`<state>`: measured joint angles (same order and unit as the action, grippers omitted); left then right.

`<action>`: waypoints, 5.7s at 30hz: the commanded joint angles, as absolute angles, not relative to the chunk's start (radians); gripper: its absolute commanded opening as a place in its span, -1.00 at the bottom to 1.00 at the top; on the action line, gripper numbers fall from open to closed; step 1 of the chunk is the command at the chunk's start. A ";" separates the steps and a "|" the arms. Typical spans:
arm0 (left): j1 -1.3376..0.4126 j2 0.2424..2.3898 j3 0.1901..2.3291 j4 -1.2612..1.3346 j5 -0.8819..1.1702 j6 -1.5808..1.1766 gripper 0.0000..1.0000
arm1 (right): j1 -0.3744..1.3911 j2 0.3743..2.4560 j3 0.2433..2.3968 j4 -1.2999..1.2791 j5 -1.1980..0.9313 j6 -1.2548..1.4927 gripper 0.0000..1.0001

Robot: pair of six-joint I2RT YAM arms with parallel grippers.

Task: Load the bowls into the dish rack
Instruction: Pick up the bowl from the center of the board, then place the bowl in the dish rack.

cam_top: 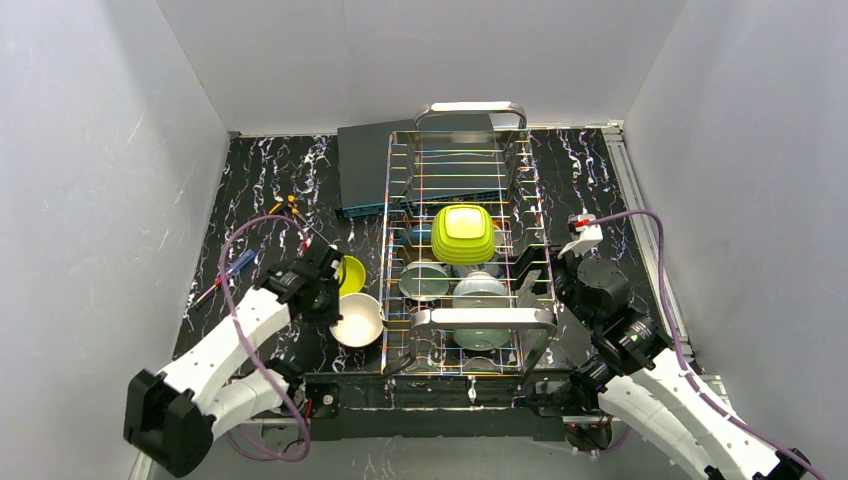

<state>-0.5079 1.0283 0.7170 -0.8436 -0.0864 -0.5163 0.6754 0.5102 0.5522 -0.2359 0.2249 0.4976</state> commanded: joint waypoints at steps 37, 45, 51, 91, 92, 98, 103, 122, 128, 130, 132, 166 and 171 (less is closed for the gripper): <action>-0.765 0.623 0.281 0.593 -0.001 -0.093 -1.00 | 0.677 0.498 0.574 -0.187 0.210 0.459 0.97; -0.941 0.662 0.270 0.648 -0.235 0.033 -1.00 | 0.677 0.498 0.575 -0.184 0.207 0.458 0.97; -1.139 0.725 0.214 0.843 -0.505 0.166 -1.00 | 0.677 0.497 0.574 -0.189 0.207 0.456 0.97; -1.438 1.314 0.239 1.412 -1.089 0.597 -1.00 | 0.676 0.498 0.573 -0.195 0.197 0.445 0.97; -1.439 1.321 0.238 1.412 -1.099 0.596 -1.00 | 0.676 0.499 0.574 -0.198 0.196 0.444 0.97; -1.450 1.393 0.241 1.411 -1.146 0.597 -1.00 | 0.677 0.504 0.572 -0.194 0.193 0.446 0.97; -1.473 1.417 0.243 1.410 -1.158 0.577 -1.00 | 0.677 0.511 0.573 -0.193 0.189 0.443 0.97; -1.554 1.504 0.264 1.410 -1.121 0.633 -1.00 | 0.677 0.509 0.569 -0.191 0.187 0.443 0.97; -1.581 1.523 0.251 1.409 -1.107 0.669 -0.99 | 0.676 0.509 0.567 -0.188 0.188 0.442 0.97; -1.588 1.543 0.250 1.409 -1.108 0.681 -0.97 | 0.676 0.510 0.566 -0.188 0.187 0.442 0.97; -1.593 1.564 0.255 1.410 -1.118 0.697 -0.93 | 0.677 0.510 0.566 -0.187 0.187 0.442 0.97; -1.610 1.105 0.182 1.085 -1.234 0.310 0.78 | 0.678 0.523 0.589 -0.183 0.174 0.439 0.97; -1.609 0.845 0.191 0.685 -1.189 0.044 0.96 | 0.677 0.527 0.584 -0.175 0.168 0.444 0.97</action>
